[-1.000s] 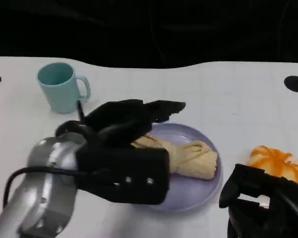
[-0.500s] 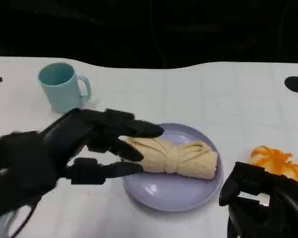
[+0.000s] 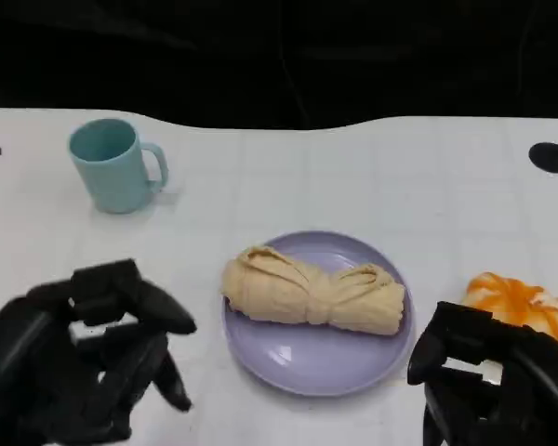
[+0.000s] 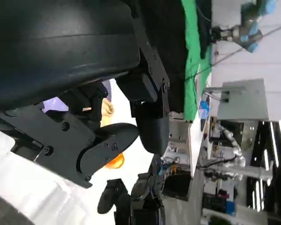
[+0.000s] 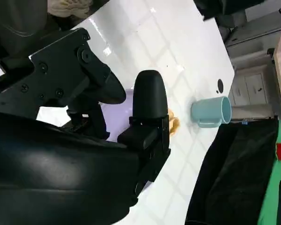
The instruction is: Grasp the towel on the left side of the plate with the left hand and place it into the plate.
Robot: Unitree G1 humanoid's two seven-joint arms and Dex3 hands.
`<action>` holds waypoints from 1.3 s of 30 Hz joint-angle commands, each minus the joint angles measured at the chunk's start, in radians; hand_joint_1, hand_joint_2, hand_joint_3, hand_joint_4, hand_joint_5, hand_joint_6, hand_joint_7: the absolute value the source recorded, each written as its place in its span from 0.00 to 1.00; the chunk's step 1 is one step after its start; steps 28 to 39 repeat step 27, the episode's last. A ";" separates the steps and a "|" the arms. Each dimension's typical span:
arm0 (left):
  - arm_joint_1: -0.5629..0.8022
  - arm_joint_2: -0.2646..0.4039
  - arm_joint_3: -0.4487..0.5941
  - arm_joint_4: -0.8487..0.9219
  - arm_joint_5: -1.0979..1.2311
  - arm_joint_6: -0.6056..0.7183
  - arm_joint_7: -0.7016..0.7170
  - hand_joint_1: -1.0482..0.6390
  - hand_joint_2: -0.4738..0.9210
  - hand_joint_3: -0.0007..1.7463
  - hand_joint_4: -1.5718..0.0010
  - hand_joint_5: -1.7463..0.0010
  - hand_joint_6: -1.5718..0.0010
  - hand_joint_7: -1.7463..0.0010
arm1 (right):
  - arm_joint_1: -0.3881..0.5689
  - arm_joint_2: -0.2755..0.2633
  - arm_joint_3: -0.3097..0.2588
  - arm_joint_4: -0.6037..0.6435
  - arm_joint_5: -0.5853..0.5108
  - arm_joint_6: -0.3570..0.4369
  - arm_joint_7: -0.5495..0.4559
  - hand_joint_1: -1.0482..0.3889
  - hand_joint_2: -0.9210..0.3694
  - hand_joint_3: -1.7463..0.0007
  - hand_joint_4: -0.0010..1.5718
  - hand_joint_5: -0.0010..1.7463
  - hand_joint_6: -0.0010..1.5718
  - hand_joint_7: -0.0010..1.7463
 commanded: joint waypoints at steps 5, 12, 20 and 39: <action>0.076 -0.058 -0.063 0.039 0.052 -0.093 0.111 0.56 0.75 0.67 0.45 0.11 0.50 0.18 | -0.002 -0.005 -0.021 0.036 0.001 -0.042 0.016 0.69 0.31 0.24 0.48 1.00 0.40 0.93; 0.096 -0.091 -0.118 0.097 0.113 -0.178 0.155 0.56 0.73 0.67 0.41 0.15 0.48 0.19 | 0.016 -0.010 -0.025 0.050 -0.002 -0.065 0.024 0.71 0.31 0.24 0.47 1.00 0.40 0.93; 0.109 -0.085 -0.150 0.139 0.127 -0.259 0.137 0.56 0.74 0.66 0.41 0.15 0.47 0.20 | 0.025 -0.027 -0.018 0.061 -0.018 -0.105 0.047 0.69 0.30 0.24 0.48 1.00 0.39 0.93; 0.106 -0.072 -0.147 0.154 0.109 -0.278 0.136 0.56 0.75 0.64 0.40 0.16 0.45 0.22 | 0.025 -0.021 -0.010 0.058 -0.020 -0.105 0.041 0.69 0.30 0.24 0.48 1.00 0.38 0.94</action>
